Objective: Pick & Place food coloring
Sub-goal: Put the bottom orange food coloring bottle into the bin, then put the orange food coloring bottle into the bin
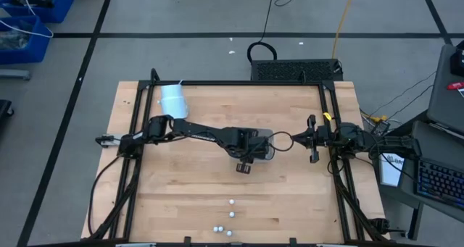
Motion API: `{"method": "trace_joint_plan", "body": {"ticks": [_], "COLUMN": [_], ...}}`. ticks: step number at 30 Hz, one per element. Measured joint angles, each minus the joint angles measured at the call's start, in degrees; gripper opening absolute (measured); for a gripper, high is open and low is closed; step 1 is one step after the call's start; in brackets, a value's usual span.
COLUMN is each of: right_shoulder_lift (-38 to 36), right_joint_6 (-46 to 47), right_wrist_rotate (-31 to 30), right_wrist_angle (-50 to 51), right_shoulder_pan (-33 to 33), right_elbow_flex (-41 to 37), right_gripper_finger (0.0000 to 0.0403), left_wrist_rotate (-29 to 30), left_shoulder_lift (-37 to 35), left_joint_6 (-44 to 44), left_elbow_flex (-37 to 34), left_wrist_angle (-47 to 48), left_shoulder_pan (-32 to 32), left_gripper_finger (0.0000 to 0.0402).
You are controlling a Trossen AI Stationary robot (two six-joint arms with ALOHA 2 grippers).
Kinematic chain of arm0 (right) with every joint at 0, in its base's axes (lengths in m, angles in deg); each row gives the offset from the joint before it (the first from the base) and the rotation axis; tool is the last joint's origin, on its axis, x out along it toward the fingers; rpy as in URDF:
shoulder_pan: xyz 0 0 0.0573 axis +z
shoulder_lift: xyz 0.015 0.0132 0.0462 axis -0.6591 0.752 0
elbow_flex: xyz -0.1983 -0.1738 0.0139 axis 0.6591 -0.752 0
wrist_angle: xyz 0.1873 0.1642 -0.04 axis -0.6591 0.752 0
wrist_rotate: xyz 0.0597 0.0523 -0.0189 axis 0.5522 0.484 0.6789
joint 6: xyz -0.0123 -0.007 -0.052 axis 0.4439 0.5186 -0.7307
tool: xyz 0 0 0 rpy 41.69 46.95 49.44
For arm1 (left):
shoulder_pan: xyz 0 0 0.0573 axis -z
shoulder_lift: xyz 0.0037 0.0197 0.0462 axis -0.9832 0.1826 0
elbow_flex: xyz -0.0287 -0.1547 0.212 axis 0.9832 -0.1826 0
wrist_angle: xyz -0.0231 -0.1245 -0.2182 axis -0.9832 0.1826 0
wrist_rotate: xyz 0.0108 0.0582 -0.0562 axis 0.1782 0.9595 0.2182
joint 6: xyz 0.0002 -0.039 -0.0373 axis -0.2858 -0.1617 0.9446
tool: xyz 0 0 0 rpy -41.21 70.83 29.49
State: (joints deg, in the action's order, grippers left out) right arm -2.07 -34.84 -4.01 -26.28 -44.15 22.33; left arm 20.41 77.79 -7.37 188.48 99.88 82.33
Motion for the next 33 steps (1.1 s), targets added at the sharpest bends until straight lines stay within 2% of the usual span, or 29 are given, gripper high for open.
{"method": "trace_joint_plan", "body": {"ticks": [7,12,19,22,26,29,33], "right_shoulder_lift": [0.0,0.22,0.6,0.84,1.22,1.52,1.72], "right_joint_6": [-0.02,-0.02,-0.18,-0.46,-0.35,-0.26,-0.26], "right_wrist_rotate": [0.0,0.0,0.02,0.02,0.02,0.02,0.02], "right_wrist_angle": [0.0,0.0,0.0,0.0,0.0,0.0,0.0], "right_shoulder_pan": [0.01,0.02,0.0,0.01,0.0,0.02,0.02], "right_elbow_flex": [0.0,0.0,0.02,0.02,0.02,0.02,0.02], "right_gripper_finger": [0.0,0.0,0.0,0.0,0.0,0.0,0.0], "left_wrist_rotate": [0.0,0.07,1.2,5.87,12.56,13.07,12.83], "left_shoulder_lift": [-2.55,-7.84,-23.04,-30.76,-41.12,-49.17,-59.87], "left_joint_6": [-0.23,-0.88,-2.18,0.94,7.37,9.35,9.07], "left_elbow_flex": [0.14,0.2,0.28,0.28,-0.68,-5.08,-15.13], "left_wrist_angle": [0.67,0.91,7.89,13.0,17.72,17.0,11.05], "left_shoulder_pan": [1.13,2.66,4.17,3.9,3.39,3.19,3.17], "left_gripper_finger": [0.0159,0.0169,0.017,0.0167,0.0134,0.0092,0.0019]}}
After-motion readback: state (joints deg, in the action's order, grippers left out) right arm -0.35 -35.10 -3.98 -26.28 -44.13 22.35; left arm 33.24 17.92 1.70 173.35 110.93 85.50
